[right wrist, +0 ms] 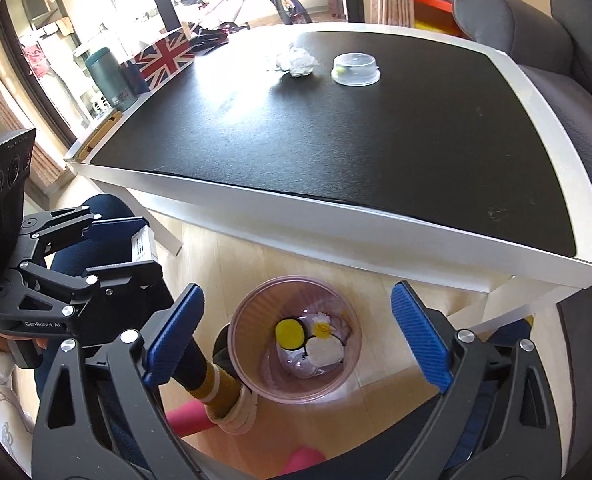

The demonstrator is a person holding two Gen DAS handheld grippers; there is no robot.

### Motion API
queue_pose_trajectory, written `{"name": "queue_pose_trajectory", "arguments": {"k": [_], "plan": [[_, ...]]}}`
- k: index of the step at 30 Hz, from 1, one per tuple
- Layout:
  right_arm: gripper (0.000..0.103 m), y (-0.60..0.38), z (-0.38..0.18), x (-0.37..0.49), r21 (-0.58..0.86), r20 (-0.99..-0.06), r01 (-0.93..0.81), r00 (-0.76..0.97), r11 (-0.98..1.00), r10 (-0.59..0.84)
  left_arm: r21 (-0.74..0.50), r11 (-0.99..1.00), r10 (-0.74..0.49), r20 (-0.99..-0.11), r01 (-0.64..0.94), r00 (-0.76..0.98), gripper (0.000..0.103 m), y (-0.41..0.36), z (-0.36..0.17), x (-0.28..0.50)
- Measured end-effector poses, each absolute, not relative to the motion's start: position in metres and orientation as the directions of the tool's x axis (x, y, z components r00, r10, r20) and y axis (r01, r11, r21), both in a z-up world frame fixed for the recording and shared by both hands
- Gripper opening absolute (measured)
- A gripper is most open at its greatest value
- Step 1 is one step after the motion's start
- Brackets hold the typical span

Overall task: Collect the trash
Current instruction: 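Open the left gripper to drop the white card into the wastebasket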

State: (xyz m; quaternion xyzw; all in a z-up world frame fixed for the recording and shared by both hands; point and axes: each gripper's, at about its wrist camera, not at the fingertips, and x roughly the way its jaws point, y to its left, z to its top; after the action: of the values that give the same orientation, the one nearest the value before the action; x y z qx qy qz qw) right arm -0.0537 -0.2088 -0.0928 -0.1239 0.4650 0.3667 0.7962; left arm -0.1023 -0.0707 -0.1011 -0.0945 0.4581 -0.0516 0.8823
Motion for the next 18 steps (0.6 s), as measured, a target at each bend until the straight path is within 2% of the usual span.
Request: {"name": "queue_pose_trajectory", "arguments": {"k": [17, 18], "plan": [[0.095, -0.240, -0.085, -0.048, 0.167, -0.816, -0.643, 0.336, 0.748, 0.471, -0.230, 0.972, -0.222, -0.825, 0.049, 0.520, 0.057, -0.094, -0.119, -0.090], [0.095, -0.241, -0.085, -0.048, 0.169, -0.814, -0.640, 0.338, 0.749, 0.472, -0.231, 0.972, -0.223, -0.825, 0.049, 0.520, 0.061, -0.094, -0.119, -0.089]]}}
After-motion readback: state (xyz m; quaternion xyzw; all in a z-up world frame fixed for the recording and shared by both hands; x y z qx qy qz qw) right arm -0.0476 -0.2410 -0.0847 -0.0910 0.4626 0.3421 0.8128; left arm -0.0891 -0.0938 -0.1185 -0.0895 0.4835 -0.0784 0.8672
